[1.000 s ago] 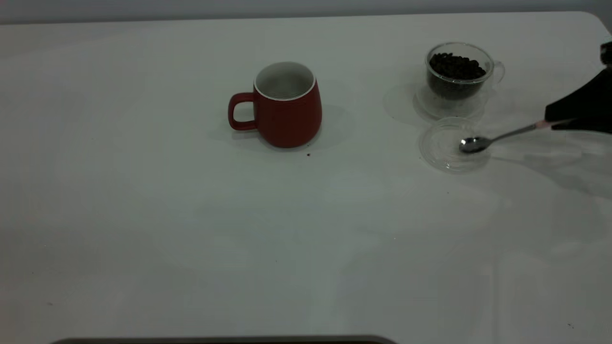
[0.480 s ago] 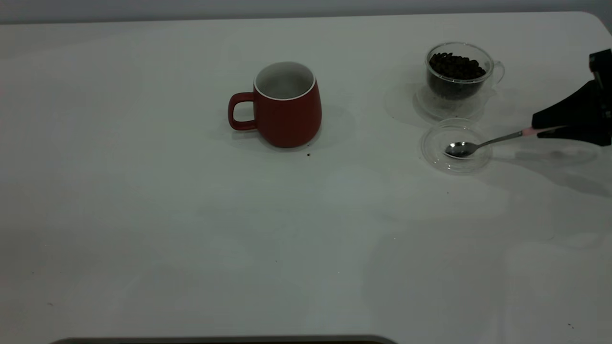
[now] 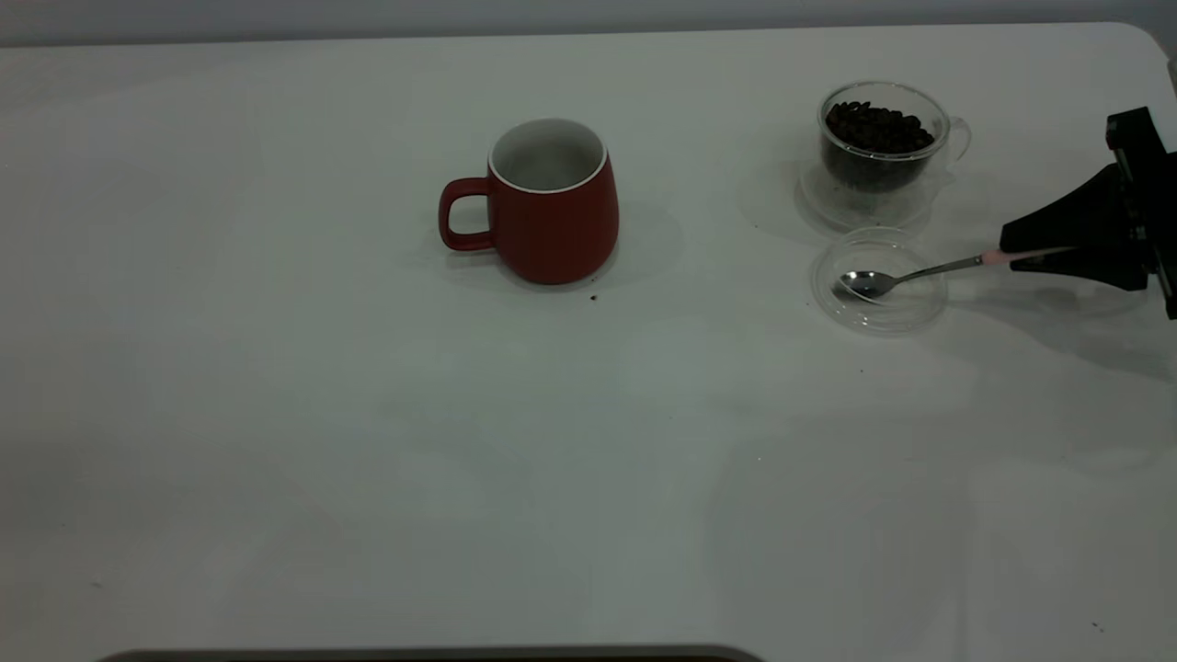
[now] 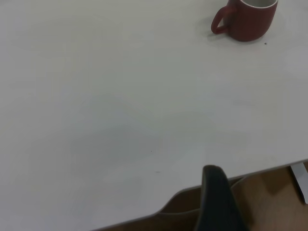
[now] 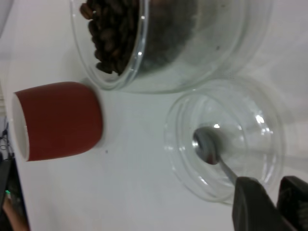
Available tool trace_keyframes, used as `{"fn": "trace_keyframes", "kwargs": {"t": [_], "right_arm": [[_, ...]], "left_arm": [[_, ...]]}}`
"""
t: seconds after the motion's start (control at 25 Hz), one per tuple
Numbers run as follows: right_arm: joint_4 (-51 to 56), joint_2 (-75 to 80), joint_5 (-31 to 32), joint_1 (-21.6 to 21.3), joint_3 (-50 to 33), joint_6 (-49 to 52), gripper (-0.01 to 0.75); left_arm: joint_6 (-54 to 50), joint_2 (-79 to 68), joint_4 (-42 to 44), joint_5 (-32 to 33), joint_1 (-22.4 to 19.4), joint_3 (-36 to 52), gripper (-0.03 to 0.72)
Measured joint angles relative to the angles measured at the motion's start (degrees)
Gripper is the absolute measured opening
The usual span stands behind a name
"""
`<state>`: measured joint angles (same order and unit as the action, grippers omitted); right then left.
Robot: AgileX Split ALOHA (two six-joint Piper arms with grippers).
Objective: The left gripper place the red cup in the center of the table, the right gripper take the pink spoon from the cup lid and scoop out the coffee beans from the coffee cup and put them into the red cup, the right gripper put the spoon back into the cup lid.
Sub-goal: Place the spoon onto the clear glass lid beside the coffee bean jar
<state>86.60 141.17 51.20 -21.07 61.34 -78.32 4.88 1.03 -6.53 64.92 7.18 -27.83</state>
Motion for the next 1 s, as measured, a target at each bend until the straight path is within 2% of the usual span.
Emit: {"fn": "trace_keyframes", "kwargs": {"t": [0.24, 0.48, 0.64, 1.0], "right_arm": [[-0.05, 0.29, -0.95, 0.00, 0.00, -1.95, 0.341], [1.00, 0.29, -1.02, 1.02, 0.00, -2.61, 0.473], [2.55, 0.29, -1.89, 1.49, 0.00, -3.98, 0.509], [14.66, 0.29, -7.65, 1.75, 0.00, -15.53, 0.512]], "left_arm": [[0.00, 0.00, 0.00, 0.00, 0.00, 0.00, 0.505], [0.00, 0.00, 0.00, 0.00, 0.00, 0.00, 0.505], [0.00, 0.00, 0.00, 0.00, 0.00, 0.00, 0.505], [0.00, 0.00, 0.00, 0.00, 0.00, 0.00, 0.505]]}}
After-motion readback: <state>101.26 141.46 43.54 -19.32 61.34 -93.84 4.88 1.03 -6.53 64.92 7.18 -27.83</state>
